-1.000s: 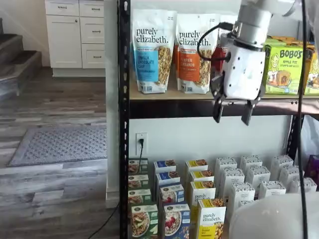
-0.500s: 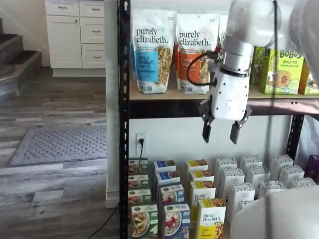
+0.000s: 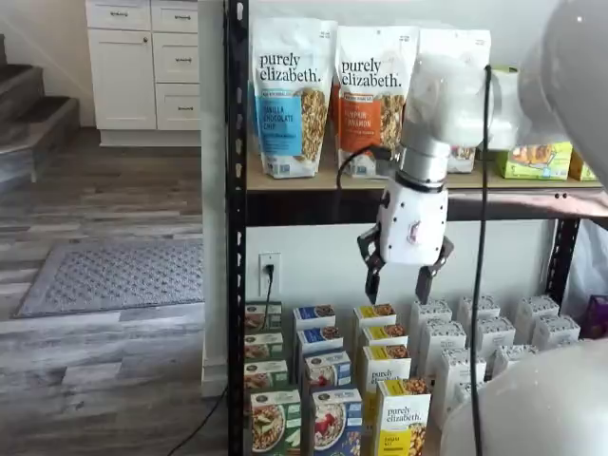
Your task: Pick up the blue and white box that is on the bottom shelf, the second box from the left
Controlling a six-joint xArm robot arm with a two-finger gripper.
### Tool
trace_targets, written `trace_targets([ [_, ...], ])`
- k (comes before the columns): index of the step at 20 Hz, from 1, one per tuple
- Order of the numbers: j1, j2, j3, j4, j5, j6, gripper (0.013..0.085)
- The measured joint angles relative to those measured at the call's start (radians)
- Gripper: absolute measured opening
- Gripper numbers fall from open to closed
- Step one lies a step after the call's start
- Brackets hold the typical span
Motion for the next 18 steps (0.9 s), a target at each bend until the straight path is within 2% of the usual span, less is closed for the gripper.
trace_targets([
  [3, 0.002, 0.035, 0.022, 0.000, -0.065, -0.002, 0.0850],
  [6, 0.007, 0.080, 0.035, -0.021, -0.114, 0.009, 0.0850],
  [12, 0.005, 0.171, 0.064, -0.012, -0.232, -0.005, 0.0850],
  [18, 0.016, 0.287, 0.077, -0.017, -0.362, 0.001, 0.0850],
])
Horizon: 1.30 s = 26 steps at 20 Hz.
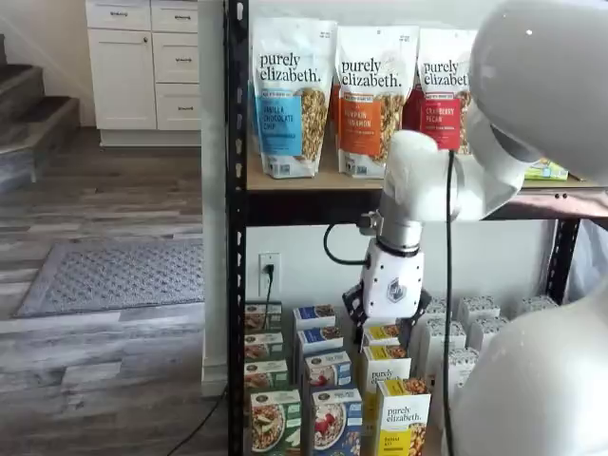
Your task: Pick up the blue and white box that is on the bottom shelf, the second box from the left
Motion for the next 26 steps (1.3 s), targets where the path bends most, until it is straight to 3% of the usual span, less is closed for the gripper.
trace_targets([
  [8, 0.023, 0.149, -0.004, -0.011, -0.160, 0.023, 0.0850],
  [26, 0.047, 0.466, -0.078, -0.057, -0.409, 0.079, 0.0850],
])
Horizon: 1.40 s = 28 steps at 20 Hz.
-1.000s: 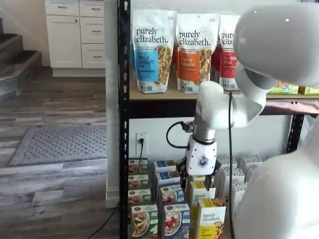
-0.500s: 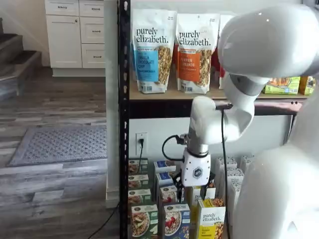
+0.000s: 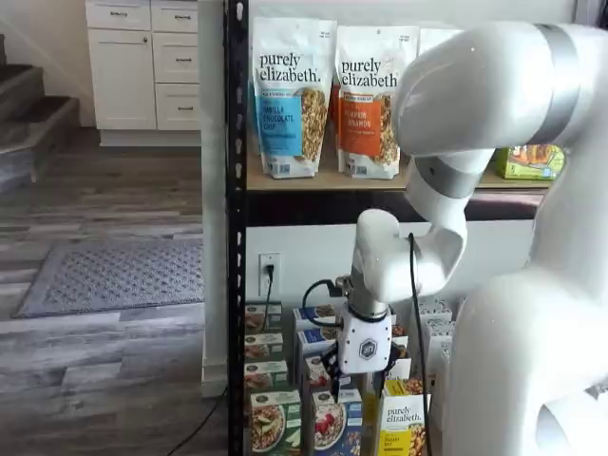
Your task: Pick up the blue and white box that is on the bottom shelf, the second box from the left
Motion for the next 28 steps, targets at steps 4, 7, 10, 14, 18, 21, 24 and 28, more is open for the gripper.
trace_targets([
  [4, -0.003, 0.052, -0.022, -0.003, -0.034, -0.001, 0.0850],
  [7, -0.007, 0.090, -0.040, 0.016, -0.059, -0.023, 0.0850],
  [10, -0.011, 0.128, -0.060, 0.026, -0.079, -0.037, 0.0850],
  [14, -0.019, 0.179, -0.090, 0.036, -0.103, -0.054, 0.0850],
  [18, -0.029, 0.227, -0.120, 0.042, -0.135, -0.071, 0.0850],
  [21, -0.038, 0.262, -0.147, 0.023, -0.152, -0.063, 0.0850],
  [24, -0.045, 0.303, -0.182, -0.001, -0.162, -0.047, 0.0850],
  [28, -0.049, 0.363, -0.234, 0.006, -0.188, -0.058, 0.0850],
])
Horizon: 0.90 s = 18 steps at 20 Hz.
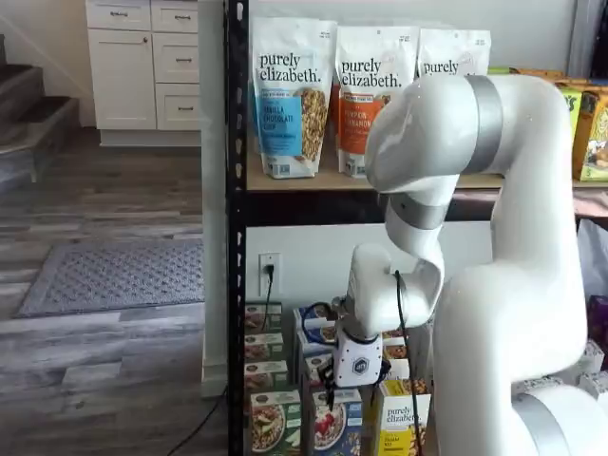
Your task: Pick up the blue and white box that is on the bottom shelf, the second box from the left
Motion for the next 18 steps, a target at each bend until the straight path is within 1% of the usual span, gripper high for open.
trace_targets([
  [5, -0.008, 0.058, -0.052, -0.033, -0.023, 0.024, 0.0850],
  [7, -0.010, 0.074, -0.067, -0.032, -0.030, 0.021, 0.0850],
  [10, -0.011, 0.089, -0.081, -0.010, -0.038, -0.002, 0.0850],
  [12, -0.011, 0.095, -0.089, -0.006, -0.040, -0.006, 0.0850],
  [18, -0.012, 0.110, -0.112, -0.045, -0.033, 0.032, 0.0850],
])
